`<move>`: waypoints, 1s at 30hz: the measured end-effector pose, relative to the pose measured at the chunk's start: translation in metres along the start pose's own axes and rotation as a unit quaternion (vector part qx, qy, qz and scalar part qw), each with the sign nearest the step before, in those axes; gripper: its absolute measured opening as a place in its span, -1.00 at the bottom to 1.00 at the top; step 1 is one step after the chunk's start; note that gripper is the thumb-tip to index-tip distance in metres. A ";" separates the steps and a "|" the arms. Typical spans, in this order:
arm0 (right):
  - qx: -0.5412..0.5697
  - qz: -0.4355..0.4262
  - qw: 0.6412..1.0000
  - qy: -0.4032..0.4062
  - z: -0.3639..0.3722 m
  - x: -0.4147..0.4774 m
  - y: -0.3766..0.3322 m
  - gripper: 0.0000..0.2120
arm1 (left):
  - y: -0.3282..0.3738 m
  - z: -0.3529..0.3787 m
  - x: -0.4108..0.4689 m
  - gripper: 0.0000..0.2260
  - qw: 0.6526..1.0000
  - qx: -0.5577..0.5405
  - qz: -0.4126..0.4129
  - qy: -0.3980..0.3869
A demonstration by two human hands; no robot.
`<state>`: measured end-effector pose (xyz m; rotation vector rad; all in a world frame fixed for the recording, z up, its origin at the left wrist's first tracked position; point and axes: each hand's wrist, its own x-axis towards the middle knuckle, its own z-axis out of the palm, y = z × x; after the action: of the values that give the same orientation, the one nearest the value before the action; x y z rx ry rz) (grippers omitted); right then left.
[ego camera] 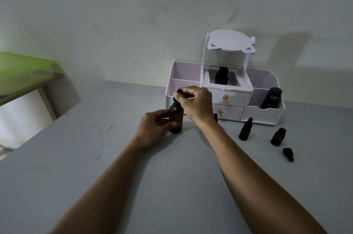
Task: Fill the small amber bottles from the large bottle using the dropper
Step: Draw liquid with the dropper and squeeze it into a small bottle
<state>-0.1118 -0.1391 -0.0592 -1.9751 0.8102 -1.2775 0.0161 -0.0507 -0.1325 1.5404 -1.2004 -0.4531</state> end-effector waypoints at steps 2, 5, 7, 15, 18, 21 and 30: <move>-0.001 -0.007 1.000 0.001 -0.004 0.004 -0.007 -0.85 | -0.001 0.000 0.000 -0.54 1.000 0.002 -0.002 0.001; 0.025 -0.010 1.000 0.003 -0.012 0.015 -0.022 -0.84 | -0.001 0.000 0.000 -0.49 1.000 -0.009 -0.012 0.004; 0.043 -0.023 0.999 0.009 -0.020 0.024 -0.035 -0.85 | 0.000 0.000 -0.002 -0.46 0.999 -0.022 -0.024 0.035; 0.180 -0.058 0.979 0.074 -0.092 0.044 -0.081 -0.88 | 0.054 0.022 -0.033 -0.81 0.972 -0.034 0.064 0.222; 0.171 -0.079 0.977 0.099 -0.131 0.037 -0.082 -0.91 | 0.078 0.050 -0.046 -0.86 0.981 -0.061 0.082 0.168; 0.138 -0.076 0.979 0.128 -0.172 0.028 -0.068 -0.90 | 0.098 0.087 -0.057 -0.85 0.990 -0.075 0.093 0.080; 0.072 -0.007 0.977 0.201 -0.264 -0.002 0.003 -0.94 | 0.125 0.204 -0.057 -0.60 0.987 -0.048 0.066 -0.136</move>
<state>-0.3579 -0.1880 0.0218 -1.6333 0.8628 -1.7250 -0.2250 -0.0932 -0.1097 1.3361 -1.4593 -0.6380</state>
